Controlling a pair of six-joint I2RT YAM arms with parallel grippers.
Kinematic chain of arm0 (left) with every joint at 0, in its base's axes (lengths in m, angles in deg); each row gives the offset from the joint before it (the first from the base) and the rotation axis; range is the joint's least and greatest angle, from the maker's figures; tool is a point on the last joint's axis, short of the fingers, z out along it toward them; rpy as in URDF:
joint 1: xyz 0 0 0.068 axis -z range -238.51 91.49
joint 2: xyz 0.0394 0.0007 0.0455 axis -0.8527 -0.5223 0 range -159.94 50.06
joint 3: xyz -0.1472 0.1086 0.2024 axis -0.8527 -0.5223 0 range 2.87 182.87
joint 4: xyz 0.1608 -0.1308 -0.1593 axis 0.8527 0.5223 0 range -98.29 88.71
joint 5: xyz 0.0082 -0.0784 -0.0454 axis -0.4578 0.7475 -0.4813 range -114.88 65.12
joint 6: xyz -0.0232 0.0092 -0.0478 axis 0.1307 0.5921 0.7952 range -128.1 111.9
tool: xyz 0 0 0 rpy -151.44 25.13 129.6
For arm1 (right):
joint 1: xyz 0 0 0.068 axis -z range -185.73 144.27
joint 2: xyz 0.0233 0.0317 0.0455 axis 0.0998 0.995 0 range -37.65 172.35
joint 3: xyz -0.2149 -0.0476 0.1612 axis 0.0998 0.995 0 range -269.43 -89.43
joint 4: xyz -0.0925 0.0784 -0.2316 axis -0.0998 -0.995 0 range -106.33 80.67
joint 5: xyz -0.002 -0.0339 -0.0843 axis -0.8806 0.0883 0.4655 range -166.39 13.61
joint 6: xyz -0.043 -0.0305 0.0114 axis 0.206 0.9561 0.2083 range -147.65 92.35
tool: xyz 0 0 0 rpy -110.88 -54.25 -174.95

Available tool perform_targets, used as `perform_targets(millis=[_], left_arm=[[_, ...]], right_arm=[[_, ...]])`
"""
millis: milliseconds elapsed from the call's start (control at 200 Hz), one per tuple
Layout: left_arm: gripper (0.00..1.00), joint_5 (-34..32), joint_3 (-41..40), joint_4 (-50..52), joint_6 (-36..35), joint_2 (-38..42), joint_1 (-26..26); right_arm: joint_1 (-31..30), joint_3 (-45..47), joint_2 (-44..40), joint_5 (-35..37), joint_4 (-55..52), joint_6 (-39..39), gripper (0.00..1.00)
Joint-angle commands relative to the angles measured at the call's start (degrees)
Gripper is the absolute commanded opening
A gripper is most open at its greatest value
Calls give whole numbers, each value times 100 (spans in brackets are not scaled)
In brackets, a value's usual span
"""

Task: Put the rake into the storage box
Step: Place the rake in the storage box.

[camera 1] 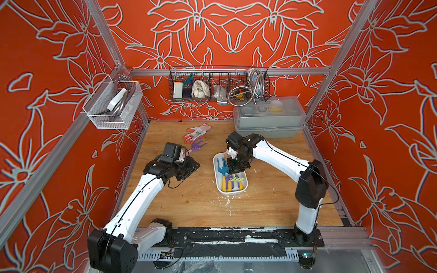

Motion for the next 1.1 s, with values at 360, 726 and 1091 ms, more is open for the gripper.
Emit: perform_targets(millis=[360,726,1091], left_arm=[[51,36,157,301,-310,-27,-15],[51,-182,591,643,-626,-192,-98],[52,-453,1602,876,-1392,-863,-469]], right_arm=[[-89,-411,304,-74,62,-254,50],[-62,-561,-336,418,411,105,49],[216,-7,-1567,908,1349,474,61]])
